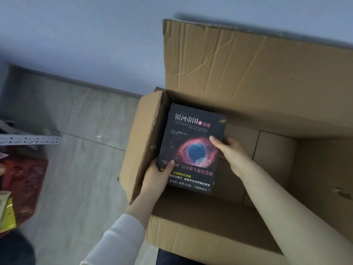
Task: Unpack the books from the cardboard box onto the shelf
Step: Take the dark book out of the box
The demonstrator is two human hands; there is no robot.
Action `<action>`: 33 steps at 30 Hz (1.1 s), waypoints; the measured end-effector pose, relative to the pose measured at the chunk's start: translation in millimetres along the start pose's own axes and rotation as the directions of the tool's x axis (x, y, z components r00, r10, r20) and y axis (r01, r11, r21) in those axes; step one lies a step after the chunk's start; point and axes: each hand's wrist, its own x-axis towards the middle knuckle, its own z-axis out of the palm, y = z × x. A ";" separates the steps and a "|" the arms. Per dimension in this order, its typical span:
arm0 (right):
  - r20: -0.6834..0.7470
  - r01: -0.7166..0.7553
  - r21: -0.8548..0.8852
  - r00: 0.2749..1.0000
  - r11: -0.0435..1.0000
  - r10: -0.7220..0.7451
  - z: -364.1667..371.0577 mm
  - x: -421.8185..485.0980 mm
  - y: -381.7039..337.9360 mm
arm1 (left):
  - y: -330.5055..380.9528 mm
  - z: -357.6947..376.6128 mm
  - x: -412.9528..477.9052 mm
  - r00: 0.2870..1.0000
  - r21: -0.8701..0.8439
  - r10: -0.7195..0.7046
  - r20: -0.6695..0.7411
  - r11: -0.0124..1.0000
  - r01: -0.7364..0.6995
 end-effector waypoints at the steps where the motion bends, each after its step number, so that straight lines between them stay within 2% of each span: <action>1: 0.001 -0.001 0.008 1.000 1.000 0.001 -1.1 0.7 -0.1 | 1.2 -0.6 -0.3 1.000 -0.005 -0.002 0.004 1.000 0.002; 11: 0.085 -0.073 0.065 0.994 0.995 0.067 -19.0 3.0 -3.9 | 11.4 -7.1 -11.7 0.988 -0.056 -0.039 0.152 0.997 0.048; 17: 0.075 -0.107 0.084 0.992 0.991 0.100 -44.2 -11.0 -4.5 | 16.4 -2.0 -24.2 0.967 -0.071 -0.057 0.248 0.994 0.077; 21: 0.075 -0.133 0.197 0.990 0.971 0.120 -67.4 -41.4 -5.3 | 24.1 1.0 -41.3 0.945 -0.097 -0.049 0.323 0.992 0.084; 24: 0.044 -0.101 0.241 0.995 0.965 0.093 -81.6 -73.1 -12.2 | 33.6 -1.7 -61.8 0.925 -0.089 -0.025 0.380 0.994 0.063; 29: 0.012 0.029 0.234 0.999 0.972 -0.033 -90.8 -142.5 -32.0 | 46.7 -29.3 -115.0 0.890 -0.092 0.036 0.455 0.996 0.006; 33: 0.028 0.127 0.198 0.990 0.972 -0.135 -85.7 -207.6 -55.0 | 40.7 -59.7 -174.6 0.887 -0.130 0.143 0.439 0.987 -0.095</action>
